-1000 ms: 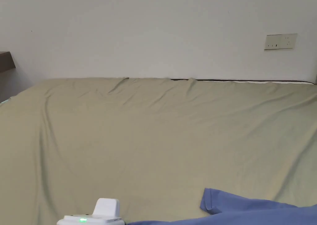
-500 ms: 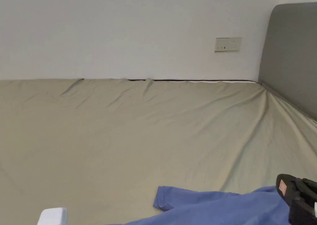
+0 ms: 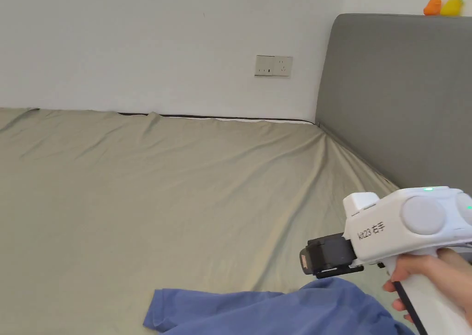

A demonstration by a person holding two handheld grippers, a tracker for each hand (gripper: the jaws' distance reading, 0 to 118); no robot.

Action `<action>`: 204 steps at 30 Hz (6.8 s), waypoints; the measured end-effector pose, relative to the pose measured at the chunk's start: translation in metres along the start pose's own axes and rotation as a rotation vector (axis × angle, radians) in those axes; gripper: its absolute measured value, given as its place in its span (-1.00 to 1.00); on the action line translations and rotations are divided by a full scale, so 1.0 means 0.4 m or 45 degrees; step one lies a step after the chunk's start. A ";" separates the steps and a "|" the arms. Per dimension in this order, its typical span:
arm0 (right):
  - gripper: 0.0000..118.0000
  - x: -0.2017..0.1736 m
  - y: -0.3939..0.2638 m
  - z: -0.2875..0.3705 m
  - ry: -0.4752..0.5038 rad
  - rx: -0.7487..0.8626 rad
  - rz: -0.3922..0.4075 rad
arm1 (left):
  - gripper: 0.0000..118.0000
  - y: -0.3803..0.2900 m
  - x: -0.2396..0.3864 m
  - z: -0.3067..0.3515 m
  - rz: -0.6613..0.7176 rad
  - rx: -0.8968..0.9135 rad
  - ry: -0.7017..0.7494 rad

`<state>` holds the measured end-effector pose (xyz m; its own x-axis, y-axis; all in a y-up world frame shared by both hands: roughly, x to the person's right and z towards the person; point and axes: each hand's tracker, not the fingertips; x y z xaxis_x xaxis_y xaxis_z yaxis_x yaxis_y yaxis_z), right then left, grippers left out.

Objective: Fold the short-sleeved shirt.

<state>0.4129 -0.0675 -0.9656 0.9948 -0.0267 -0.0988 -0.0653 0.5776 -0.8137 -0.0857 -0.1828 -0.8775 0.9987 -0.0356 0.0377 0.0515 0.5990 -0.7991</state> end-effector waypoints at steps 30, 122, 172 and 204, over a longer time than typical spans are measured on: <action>-0.97 -0.032 -0.099 0.229 0.054 0.584 -0.152 | -0.96 0.136 -0.039 0.076 0.341 0.211 -0.376; -0.97 -0.350 -0.853 0.478 -0.236 0.363 -0.131 | -0.95 -0.426 -0.130 0.540 0.170 0.196 -0.045; -1.00 -0.330 -0.618 0.441 0.014 0.737 -0.187 | 0.90 0.133 -0.048 0.221 0.019 0.077 -0.241; -1.00 -0.218 -0.557 0.358 -0.042 0.690 -0.257 | -0.91 0.354 0.177 -0.184 -0.453 -0.268 -0.152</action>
<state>0.3521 -0.0769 -0.6937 0.9858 -0.1592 0.0525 0.1668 0.8994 -0.4042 -0.0082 -0.1594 -1.0322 0.9133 -0.1104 0.3920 0.4026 0.3896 -0.8283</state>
